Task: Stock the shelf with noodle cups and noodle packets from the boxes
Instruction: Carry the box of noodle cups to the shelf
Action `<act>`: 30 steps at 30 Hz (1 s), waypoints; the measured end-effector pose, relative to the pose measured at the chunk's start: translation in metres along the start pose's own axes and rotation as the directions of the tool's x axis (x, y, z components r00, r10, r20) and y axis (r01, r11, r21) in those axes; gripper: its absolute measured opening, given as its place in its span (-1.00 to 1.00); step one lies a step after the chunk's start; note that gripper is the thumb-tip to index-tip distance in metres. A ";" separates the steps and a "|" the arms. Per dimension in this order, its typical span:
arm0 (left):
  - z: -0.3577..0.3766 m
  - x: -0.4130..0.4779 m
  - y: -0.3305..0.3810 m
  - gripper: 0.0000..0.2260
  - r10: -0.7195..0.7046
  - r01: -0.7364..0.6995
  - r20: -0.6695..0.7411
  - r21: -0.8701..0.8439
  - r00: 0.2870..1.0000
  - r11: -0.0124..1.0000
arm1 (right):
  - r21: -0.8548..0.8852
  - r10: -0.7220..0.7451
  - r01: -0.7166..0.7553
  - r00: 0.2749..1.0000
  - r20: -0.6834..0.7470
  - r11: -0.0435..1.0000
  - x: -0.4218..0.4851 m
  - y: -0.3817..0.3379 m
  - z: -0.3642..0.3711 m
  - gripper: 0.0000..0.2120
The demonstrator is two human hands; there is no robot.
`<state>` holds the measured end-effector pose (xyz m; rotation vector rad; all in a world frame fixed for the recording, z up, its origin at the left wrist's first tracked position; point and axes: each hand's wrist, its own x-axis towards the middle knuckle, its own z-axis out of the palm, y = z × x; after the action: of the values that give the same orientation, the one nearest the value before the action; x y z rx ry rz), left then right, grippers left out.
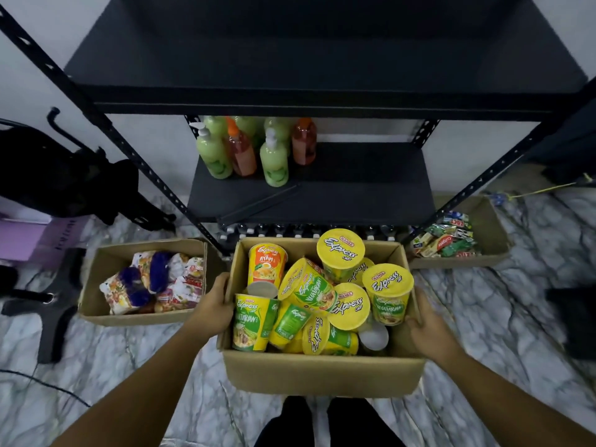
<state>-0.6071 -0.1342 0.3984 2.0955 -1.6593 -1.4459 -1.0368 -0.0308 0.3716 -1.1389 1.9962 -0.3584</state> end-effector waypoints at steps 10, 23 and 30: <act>0.039 0.082 -0.059 -0.49 -0.085 0.084 0.003 -0.151 0.996 0.985 | 0.016 0.075 -0.076 0.994 0.086 0.997 0.089 0.031 0.052 -0.31; 0.170 0.281 -0.166 -0.55 -0.072 0.060 -0.089 -0.127 0.993 0.990 | -0.013 0.060 -0.059 0.994 0.091 0.998 0.261 0.146 0.186 -0.31; 0.205 0.345 -0.203 -0.49 -0.088 0.070 -0.103 -0.168 0.991 0.983 | -0.004 0.074 -0.074 0.995 0.072 0.997 0.320 0.168 0.228 -0.31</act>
<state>-0.6261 -0.2379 -0.0389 2.1290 -1.3826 -1.4078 -1.0552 -0.1693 -0.0316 -1.0608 1.9695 -0.2743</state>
